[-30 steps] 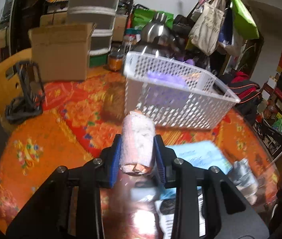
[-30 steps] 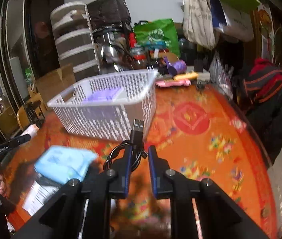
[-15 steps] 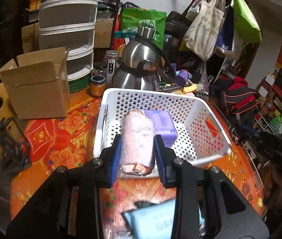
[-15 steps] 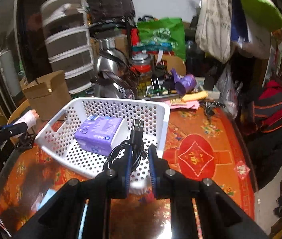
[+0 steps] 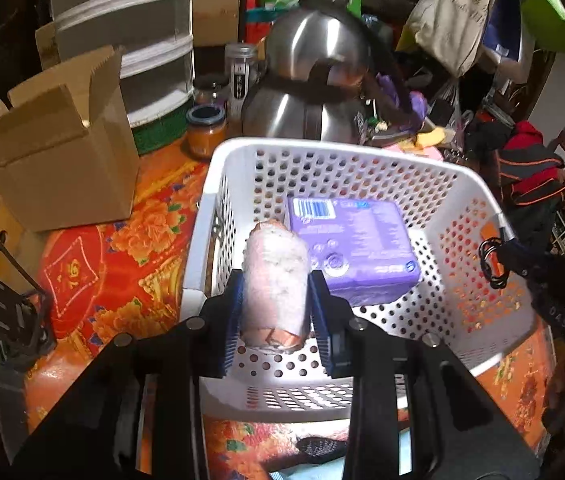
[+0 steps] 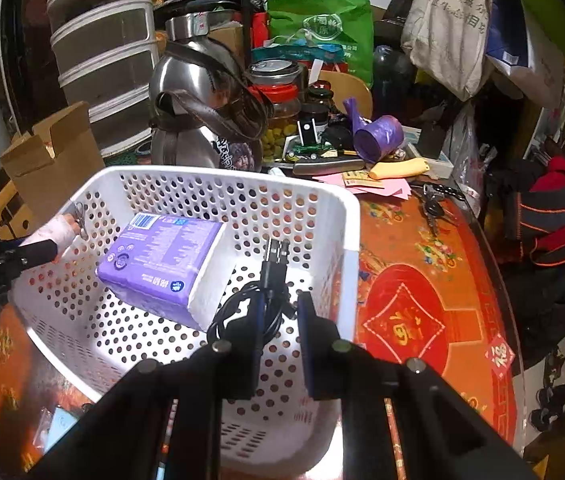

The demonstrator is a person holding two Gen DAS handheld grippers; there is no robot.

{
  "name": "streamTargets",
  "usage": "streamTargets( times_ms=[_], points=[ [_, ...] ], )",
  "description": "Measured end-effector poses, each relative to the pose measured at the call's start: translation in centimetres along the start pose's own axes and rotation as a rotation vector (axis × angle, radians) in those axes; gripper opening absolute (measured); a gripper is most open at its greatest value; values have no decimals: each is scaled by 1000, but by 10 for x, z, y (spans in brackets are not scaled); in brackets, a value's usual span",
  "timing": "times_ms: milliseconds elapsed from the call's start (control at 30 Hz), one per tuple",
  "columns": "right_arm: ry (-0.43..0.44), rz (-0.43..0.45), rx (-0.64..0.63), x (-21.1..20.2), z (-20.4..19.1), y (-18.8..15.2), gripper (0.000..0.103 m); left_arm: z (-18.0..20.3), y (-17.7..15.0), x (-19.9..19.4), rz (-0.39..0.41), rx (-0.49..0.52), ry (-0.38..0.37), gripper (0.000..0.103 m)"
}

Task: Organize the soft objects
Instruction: 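Carry the pink roll and black cable into the basket and release both, then close both grippers on the blue moist toilet paper pack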

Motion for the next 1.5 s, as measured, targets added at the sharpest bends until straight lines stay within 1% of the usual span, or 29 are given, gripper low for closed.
streamTargets(
  times_ms=[133,267,367,433,467,500,533,567,600,633,667,733,833,933,1033,1100,1167,1233,1367,1500],
  points=[
    [-10,-14,-31,8,-7,-3,14,-3,-7,12,-17,-4,4,29],
    [4,-11,-40,11,-13,-5,15,-1,-11,15,-13,19,17,30],
    [2,-15,-37,12,-15,-6,16,-3,-11,13,-5,9,20,32],
    [16,-13,-25,10,-14,-5,26,-3,-12,8,3,6,13,35],
    [17,-10,-24,9,-14,-5,39,-2,-12,5,8,9,7,40],
    [16,-4,-27,6,-15,-5,57,-2,-12,3,14,10,8,45],
    [15,8,-27,4,-14,-5,65,-2,-12,-1,28,12,15,55],
    [13,20,-26,1,-14,-5,73,-1,-12,-6,42,13,-2,61],
    [10,28,-25,-2,-12,-5,74,0,-13,-10,49,13,-14,64],
    [10,40,-25,-5,-11,-4,74,0,-13,-14,60,15,-18,72],
    [8,44,-22,-7,-10,-4,74,1,-13,-19,75,18,-4,80],
    [10,41,-7,-9,-5,-3,74,2,-13,-27,101,23,7,85],
    [9,49,10,-16,1,-1,76,5,-12,-32,101,19,-13,85],
    [1,53,4,-22,3,-1,78,10,-14,-39,99,32,-14,86],
    [6,55,14,-29,7,-3,79,14,-21,-44,66,23,-66,86],
    [13,55,30,-37,11,-7,79,16,-28,-52,71,25,-47,86],
    [27,62,46,-47,15,-14,79,19,-41,-69,113,50,-20,86],
    [24,73,56,-58,18,-23,79,21,-54,-83,135,66,-25,86],
    [35,90,67,-76,19,-53,79,20,-88,-111,165,66,-44,86],
    [91,104,85,-93,14,-91,79,18,-124,-127,174,62,-60,86]
  ],
)
Point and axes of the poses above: each gripper's, at about its wrist camera, not at the fingertips, and x roughly the way its jaws point, z to its right, y to its top, the point moved 2 cm from there along x, roughly the way its jaws point, and after that the axes turned 5 degrees about -y, right-handed, at the moved point
